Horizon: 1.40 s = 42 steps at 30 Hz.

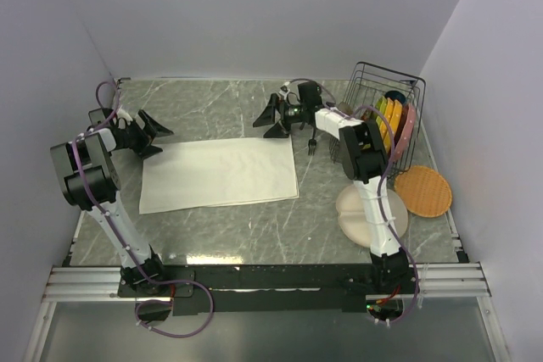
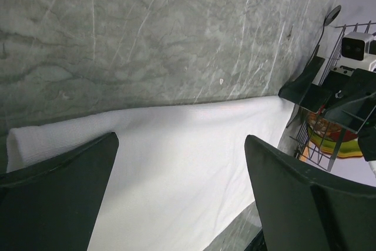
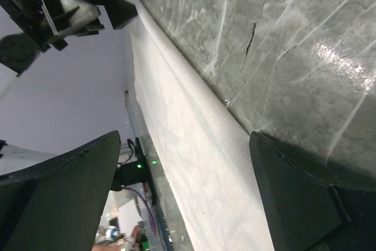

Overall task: Fold the napkin into a case and place the utensils inside
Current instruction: Smooth out the rectangle-folded napkin at the center of the board.

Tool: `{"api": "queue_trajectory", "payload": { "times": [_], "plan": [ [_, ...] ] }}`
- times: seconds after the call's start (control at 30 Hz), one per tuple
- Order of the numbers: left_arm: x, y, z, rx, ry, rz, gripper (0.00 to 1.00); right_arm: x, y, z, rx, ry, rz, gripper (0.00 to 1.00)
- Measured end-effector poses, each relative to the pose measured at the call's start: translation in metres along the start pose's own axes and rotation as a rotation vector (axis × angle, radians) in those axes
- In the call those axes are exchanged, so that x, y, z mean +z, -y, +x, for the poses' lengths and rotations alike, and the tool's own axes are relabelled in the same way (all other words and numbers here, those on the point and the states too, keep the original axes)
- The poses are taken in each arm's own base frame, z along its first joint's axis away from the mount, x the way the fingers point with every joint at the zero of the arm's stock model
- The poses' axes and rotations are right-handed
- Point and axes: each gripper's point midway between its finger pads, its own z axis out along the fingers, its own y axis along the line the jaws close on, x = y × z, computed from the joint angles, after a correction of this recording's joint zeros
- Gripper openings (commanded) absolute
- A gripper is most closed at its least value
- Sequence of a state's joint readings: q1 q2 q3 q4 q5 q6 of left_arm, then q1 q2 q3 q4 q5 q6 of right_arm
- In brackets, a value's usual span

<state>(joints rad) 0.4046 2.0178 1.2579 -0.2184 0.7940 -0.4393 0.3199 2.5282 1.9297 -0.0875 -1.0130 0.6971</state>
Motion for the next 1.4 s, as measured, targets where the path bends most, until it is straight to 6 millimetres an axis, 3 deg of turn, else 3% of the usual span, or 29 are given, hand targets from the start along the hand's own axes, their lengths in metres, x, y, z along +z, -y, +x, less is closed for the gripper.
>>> {"api": "queue_trajectory", "payload": {
  "times": [0.23, 0.33, 0.4, 0.47, 0.6, 0.7, 0.73, 0.77, 0.83, 1.0, 1.17, 1.4],
  "plan": [
    [-0.001, 0.006, -0.003, 0.058, -0.004, 0.023, 0.99, -0.003, -0.005, 0.004, -0.055, -0.021, 0.016, 1.0],
    [-0.001, 0.022, -0.011, 0.113, 0.007, 0.045, 0.99, 0.0, -0.009, 0.006, -0.064, -0.024, 0.031, 1.0],
    [-0.001, 0.044, -0.016, 0.162, 0.019, 0.073, 0.99, 0.001, -0.015, 0.009, -0.069, -0.027, 0.042, 1.0],
    [0.002, 0.081, -0.017, 0.237, 0.031, 0.126, 0.99, 0.002, -0.024, 0.013, -0.075, -0.033, 0.059, 1.0],
    [0.028, 0.161, 0.01, 0.359, 0.001, 0.271, 0.99, -0.007, -0.044, 0.017, -0.107, -0.018, 0.134, 0.97],
    [0.055, 0.202, 0.049, 0.371, -0.075, 0.368, 0.99, -0.018, -0.053, 0.017, -0.149, -0.001, 0.229, 0.74],
    [0.062, 0.21, 0.06, 0.366, -0.097, 0.391, 0.99, -0.023, -0.053, 0.014, -0.171, 0.015, 0.274, 0.56],
    [0.071, 0.218, 0.072, 0.357, -0.125, 0.415, 0.99, -0.028, -0.051, 0.012, -0.193, 0.027, 0.315, 0.49],
    [0.089, 0.226, 0.093, 0.334, -0.173, 0.449, 0.99, -0.037, -0.045, 0.009, -0.226, 0.045, 0.395, 0.35],
    [0.126, 0.228, 0.135, 0.24, -0.278, 0.487, 0.99, -0.052, -0.012, 0.011, -0.252, 0.04, 0.568, 0.22],
    [0.147, 0.222, 0.149, 0.151, -0.315, 0.505, 0.99, -0.054, 0.012, 0.012, -0.265, 0.023, 0.653, 0.2],
    [0.156, 0.208, 0.155, 0.069, -0.342, 0.509, 0.99, -0.049, 0.052, 0.013, -0.249, -0.002, 0.746, 0.17]
  ]
}}
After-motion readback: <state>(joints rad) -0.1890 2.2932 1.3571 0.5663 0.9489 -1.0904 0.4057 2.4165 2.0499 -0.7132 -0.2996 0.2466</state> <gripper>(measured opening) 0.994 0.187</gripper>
